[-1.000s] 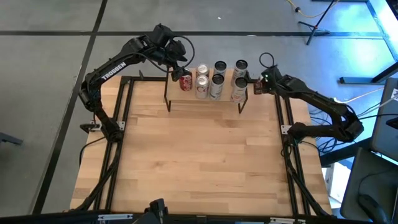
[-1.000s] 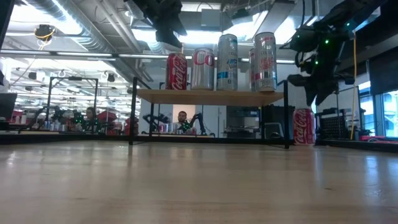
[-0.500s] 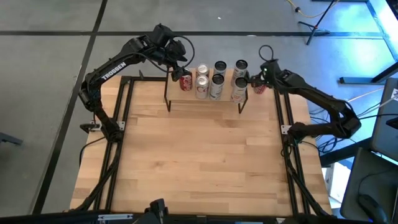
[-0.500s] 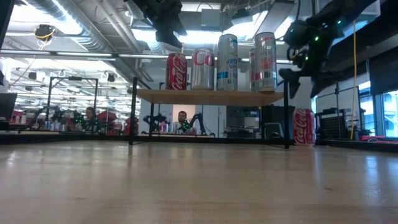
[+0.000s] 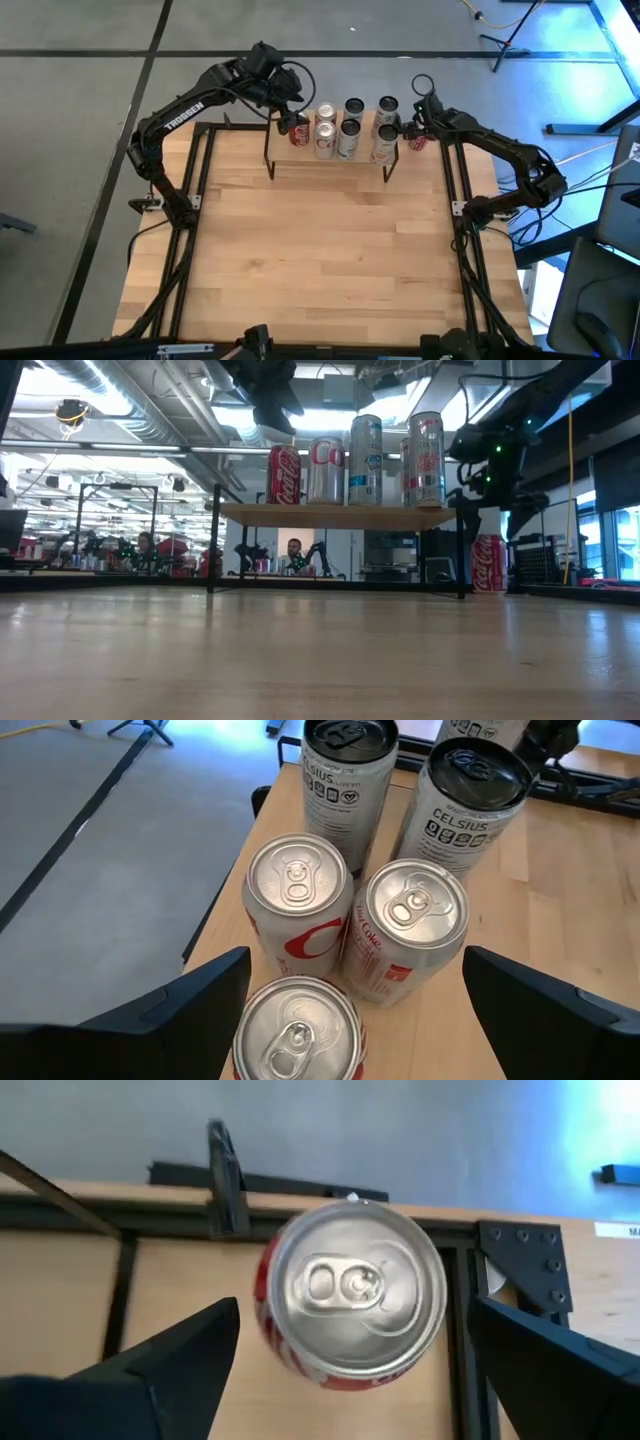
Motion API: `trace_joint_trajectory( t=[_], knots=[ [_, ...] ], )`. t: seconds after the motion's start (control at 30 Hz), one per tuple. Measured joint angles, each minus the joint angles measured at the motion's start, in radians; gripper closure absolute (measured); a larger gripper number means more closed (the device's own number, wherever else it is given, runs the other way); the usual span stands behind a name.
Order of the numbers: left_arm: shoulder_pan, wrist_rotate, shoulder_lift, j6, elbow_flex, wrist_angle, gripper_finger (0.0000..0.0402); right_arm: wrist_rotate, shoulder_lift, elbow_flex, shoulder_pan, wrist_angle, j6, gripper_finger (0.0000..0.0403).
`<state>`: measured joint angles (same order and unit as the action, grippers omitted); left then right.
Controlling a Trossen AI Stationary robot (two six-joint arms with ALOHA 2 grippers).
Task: Place canned beverage on shelf
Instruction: Put the red soda can on the shelf aligned with the other red soda can
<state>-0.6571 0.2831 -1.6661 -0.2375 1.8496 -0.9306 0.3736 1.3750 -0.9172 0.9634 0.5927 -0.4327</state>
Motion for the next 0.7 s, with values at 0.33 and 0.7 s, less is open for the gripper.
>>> trace_joint_trajectory(
  t=[0.33, 0.7],
  knots=[
    [0.0, -0.012, 0.0, 0.0, 0.0, 0.0, 0.0051, 0.0, 0.085, 0.0, 0.0, 0.0, 0.05, 0.0055],
    [0.0, -0.013, 0.0, 0.0, 0.0, 0.0, 0.0051, 0.001, 0.01, 0.003, -0.024, 0.086, 0.074, 0.0207]
  ],
)
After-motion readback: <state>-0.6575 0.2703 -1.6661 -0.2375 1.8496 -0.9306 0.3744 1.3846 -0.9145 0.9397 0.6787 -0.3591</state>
